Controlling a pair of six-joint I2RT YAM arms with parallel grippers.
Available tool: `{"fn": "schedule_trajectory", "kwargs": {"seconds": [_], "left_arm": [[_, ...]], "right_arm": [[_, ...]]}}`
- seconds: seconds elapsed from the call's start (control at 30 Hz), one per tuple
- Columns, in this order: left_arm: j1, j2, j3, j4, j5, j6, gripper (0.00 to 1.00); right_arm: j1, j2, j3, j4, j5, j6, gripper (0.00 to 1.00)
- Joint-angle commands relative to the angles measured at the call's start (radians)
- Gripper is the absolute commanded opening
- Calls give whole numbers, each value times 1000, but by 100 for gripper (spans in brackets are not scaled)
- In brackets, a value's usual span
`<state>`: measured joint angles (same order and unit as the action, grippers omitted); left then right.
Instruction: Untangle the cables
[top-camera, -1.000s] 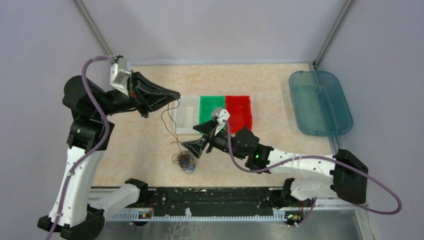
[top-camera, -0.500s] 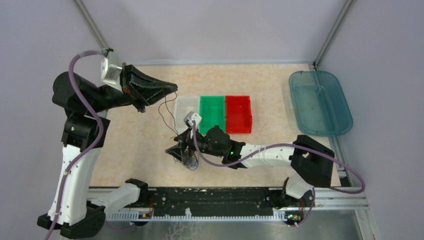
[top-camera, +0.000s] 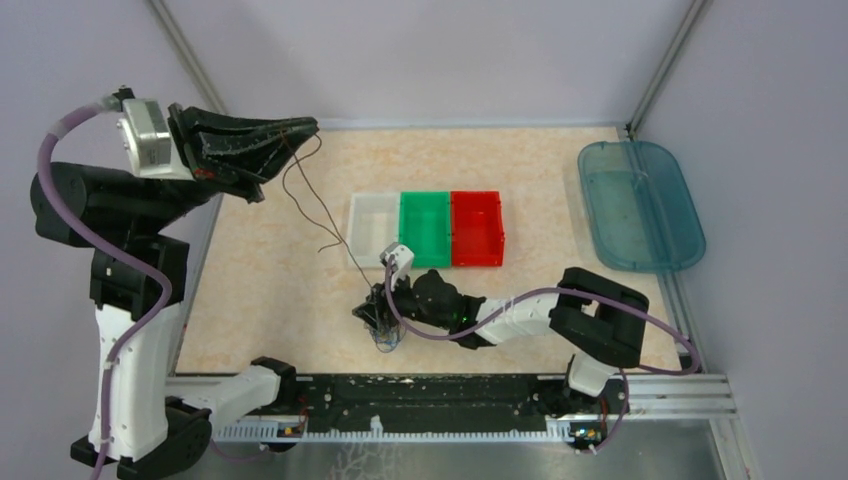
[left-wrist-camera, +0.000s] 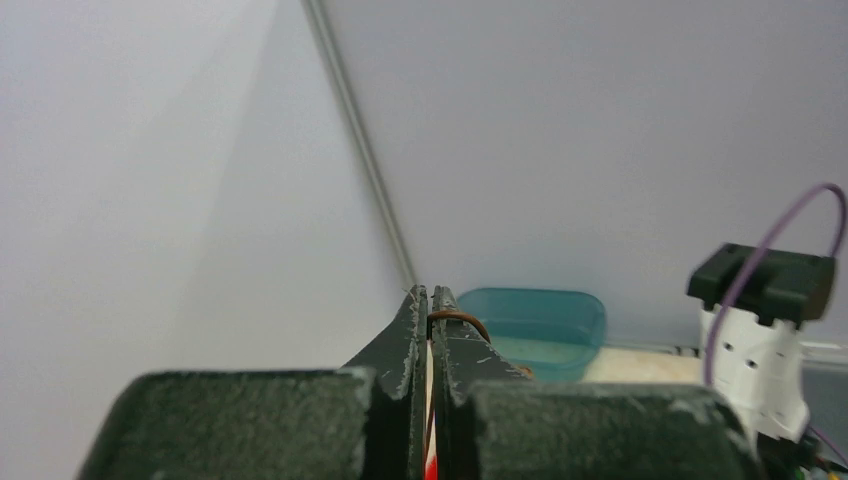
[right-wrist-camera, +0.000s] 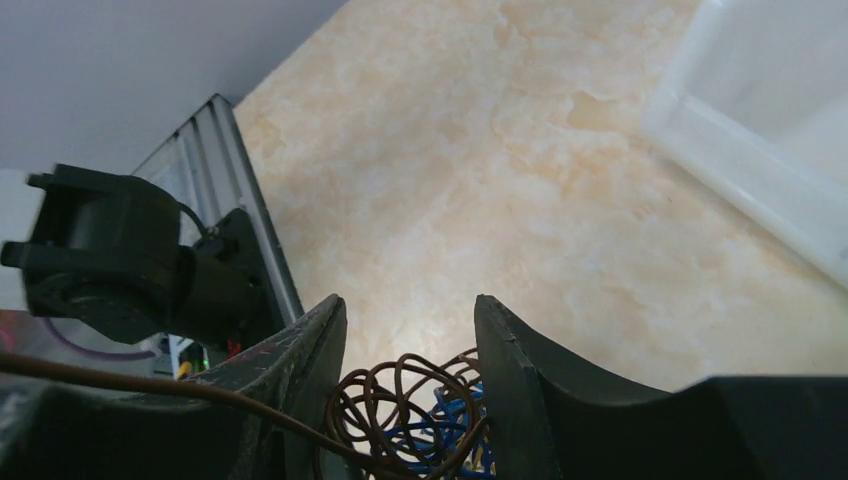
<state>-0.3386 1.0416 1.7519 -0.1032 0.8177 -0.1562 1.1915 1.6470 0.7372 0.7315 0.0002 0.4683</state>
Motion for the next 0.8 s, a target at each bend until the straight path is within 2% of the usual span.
{"fn": "schedule_trajectory", "kwargs": {"seconds": [0.0,0.43,0.77], "left_arm": [[-4,5,49,97,-187,67,0],[-4,76,237,330,-560,313,0],[-3,192,425,577,-709,613,0]], "right_arm": [[7,-4,-87,77,106,20,51],[5,-53,-257,110,240,64,56],[5,-105,-367,141,287,96,58]]}}
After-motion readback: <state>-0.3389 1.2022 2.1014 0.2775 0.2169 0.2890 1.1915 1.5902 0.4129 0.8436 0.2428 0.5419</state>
